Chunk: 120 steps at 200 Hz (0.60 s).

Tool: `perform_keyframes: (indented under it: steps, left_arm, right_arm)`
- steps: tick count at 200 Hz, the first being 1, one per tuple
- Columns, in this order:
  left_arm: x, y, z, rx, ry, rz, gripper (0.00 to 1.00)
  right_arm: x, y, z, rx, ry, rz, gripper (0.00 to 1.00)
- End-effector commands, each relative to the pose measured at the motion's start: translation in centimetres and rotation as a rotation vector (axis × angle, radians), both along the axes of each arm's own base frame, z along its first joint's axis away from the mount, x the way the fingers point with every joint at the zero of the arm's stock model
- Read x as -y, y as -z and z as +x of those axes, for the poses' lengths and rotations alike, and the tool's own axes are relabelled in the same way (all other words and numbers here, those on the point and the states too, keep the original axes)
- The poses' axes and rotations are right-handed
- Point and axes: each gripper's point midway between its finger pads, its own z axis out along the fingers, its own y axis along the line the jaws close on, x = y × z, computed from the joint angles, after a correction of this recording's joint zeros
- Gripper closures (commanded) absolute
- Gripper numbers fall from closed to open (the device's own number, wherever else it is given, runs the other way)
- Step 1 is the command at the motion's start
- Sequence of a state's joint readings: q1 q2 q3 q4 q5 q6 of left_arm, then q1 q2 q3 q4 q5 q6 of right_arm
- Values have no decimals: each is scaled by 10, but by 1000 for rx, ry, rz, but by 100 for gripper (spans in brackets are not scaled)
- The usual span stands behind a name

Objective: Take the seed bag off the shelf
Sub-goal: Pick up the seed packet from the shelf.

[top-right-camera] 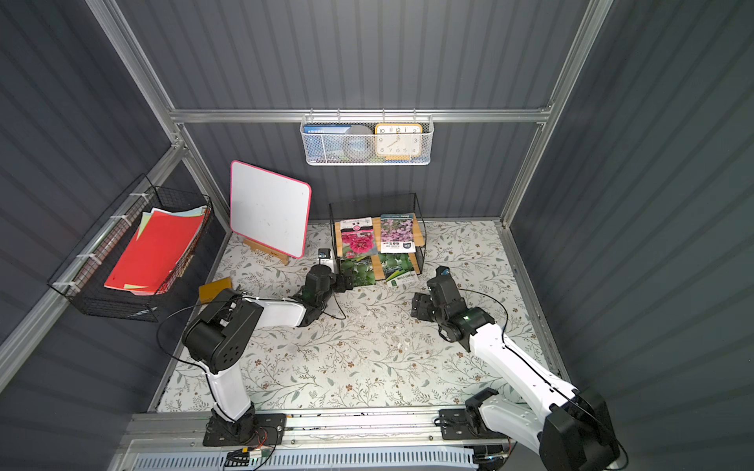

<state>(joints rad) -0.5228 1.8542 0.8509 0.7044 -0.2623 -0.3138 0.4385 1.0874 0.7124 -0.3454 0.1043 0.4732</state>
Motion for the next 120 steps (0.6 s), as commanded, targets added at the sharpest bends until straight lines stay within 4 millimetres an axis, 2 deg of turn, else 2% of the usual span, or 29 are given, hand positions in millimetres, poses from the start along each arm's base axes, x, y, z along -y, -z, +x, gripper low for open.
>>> perform_keyframes:
  steps: [1,60,89,120]
  left_arm:
    - [1,-19,-10,41,-27,-69,0]
    - [15,-44,-32,76,6,-106,0]
    - [12,-56,-46,86,6,-133,0]
    - [3,-82,-64,110,6,-198,0]
  right_arm:
    - [-4,5,0,-10,-23,-4,21]
    - [-15,11,4,-55,-53,17,21]
    - [-21,10,6,-69,-20,78,21]
    - [-32,6,9,-75,102,203,23]
